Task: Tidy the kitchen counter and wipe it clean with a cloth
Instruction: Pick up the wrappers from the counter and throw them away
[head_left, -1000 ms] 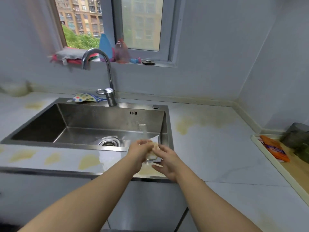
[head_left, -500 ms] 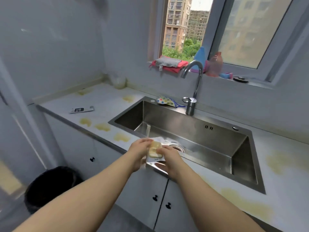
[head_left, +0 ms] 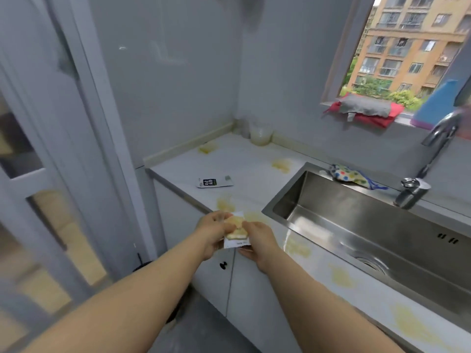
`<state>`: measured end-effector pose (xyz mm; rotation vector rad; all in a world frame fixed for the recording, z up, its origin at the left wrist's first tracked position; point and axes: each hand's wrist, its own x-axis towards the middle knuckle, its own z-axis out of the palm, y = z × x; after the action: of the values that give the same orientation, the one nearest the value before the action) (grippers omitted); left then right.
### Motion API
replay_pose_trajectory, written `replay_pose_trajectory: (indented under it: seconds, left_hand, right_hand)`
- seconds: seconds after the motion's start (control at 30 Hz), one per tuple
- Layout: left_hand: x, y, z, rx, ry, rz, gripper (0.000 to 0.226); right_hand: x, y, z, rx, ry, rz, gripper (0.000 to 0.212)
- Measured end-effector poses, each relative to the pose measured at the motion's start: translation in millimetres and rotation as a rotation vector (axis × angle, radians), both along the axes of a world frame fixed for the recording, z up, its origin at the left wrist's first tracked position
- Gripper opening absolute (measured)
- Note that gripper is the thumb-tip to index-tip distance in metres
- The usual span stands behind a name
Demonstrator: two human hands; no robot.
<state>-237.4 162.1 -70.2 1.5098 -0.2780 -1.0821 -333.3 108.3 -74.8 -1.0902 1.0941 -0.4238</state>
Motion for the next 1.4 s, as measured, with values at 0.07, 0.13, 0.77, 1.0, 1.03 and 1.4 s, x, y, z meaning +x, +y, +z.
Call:
replay_pose_trajectory:
  seconds: [0.07, 0.13, 0.77, 1.0, 1.03, 1.4]
  left_hand:
    - [28, 0, -5, 0.017, 0.005, 0.040, 0.028]
    - [54, 0, -8, 0.031, 0.018, 0.077, 0.028]
    - [250, -87, -32, 0.069, 0.119, 0.281, 0.024]
    - [288, -121, -48, 0.077, 0.141, 0.274, 0.025]
    - [291, -122, -50, 0.078, 0.136, 0.266, 0.029]
    - [334, -83, -37, 0.039, 0.129, 0.046, 0.062]
  right_hand:
    - [24, -1, -3, -0.065, 0.066, 0.044, 0.015]
    - [45, -8, -5, -0.129, 0.119, 0.069, 0.016]
    - [235, -154, -59, -1.131, 0.927, 0.705, 0.049]
    - [269, -180, -60, -1.108, 1.008, 0.815, 0.031]
    - [271, -179, -58, -1.093, 0.988, 0.796, 0.029]
    - [301, -109, -17, -0.408, 0.332, -0.111, 0.021]
